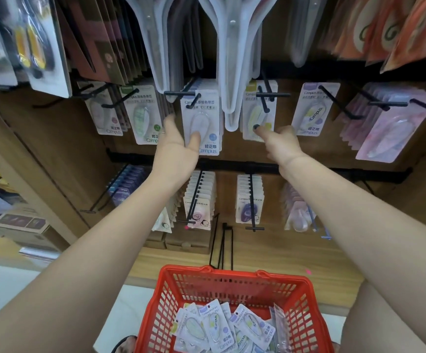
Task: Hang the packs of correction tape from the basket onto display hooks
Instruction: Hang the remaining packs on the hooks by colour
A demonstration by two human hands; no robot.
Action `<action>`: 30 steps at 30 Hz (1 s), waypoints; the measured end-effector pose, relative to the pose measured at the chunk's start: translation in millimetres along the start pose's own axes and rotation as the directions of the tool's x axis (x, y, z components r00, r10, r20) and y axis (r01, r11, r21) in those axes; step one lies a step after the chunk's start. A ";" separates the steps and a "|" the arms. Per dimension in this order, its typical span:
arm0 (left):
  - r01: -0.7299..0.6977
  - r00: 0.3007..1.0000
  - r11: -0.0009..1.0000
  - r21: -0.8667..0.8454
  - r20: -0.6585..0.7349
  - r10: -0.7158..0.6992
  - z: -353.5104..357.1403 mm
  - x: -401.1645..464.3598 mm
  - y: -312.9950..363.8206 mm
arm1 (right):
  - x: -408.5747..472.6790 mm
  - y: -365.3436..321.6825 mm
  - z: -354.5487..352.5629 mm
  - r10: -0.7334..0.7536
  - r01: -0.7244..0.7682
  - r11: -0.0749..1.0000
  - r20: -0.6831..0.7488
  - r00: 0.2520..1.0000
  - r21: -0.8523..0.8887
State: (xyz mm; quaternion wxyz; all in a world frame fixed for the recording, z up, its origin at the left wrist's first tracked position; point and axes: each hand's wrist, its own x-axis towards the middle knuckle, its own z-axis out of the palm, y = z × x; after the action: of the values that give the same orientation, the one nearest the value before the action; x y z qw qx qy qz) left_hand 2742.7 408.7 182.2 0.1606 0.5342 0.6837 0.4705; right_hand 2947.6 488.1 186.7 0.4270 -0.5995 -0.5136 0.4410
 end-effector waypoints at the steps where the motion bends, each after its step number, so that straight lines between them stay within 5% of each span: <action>1: 0.003 1.000 1.000 0.009 -0.009 -0.003 -1.2 -9.8 -3.7 | -9.0 3.2 -1.4 -0.014 0.011 0.997 -0.038 0.999 -0.074; 4: -0.015 0.996 1.000 0.025 -0.083 0.017 0.7 -51.7 -17.8 | -49.4 30.6 -3.5 -0.150 0.119 0.979 -0.187 0.971 -0.167; 9: -0.036 0.993 0.999 -0.033 -0.115 0.032 25.2 -142.9 -58.0 | -132.5 106.9 -0.3 -0.302 0.339 0.938 -0.321 0.898 0.066; 14: 0.239 0.969 0.971 -0.011 0.063 -0.238 75.6 -216.8 -127.3 | -178.3 211.6 12.0 -0.134 0.180 0.978 -0.349 0.928 0.105; 18: 0.425 0.728 0.836 0.346 0.419 -0.543 110.1 -255.9 -210.4 | -187.2 321.7 14.6 0.264 -0.274 0.935 -0.072 0.962 -0.227; 20: 0.448 0.604 0.746 0.493 0.448 -0.659 114.0 -278.4 -247.6 | -193.3 373.9 13.8 0.503 -0.408 0.780 0.089 0.859 -0.475; 22: 0.478 0.523 0.665 0.574 0.422 -0.740 115.3 -297.7 -273.1 | -204.2 412.2 12.2 0.640 -0.383 0.637 0.182 0.746 -0.669; 25: 0.556 0.420 0.578 0.598 0.398 -0.816 127.8 -312.5 -291.9 | -219.8 445.5 9.5 0.718 -0.429 0.563 0.161 0.677 -0.706; 30: 0.721 0.362 0.479 0.501 0.318 -0.876 157.7 -318.7 -304.5 | -232.7 474.0 16.9 0.824 -0.637 0.481 0.061 0.564 -0.602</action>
State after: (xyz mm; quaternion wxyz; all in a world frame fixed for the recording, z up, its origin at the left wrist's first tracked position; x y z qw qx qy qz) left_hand 2800.5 206.4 -236.0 0.4785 0.2528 0.8388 0.0595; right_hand 3025.2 207.1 -253.9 -0.0812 -0.7653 -0.3654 0.5236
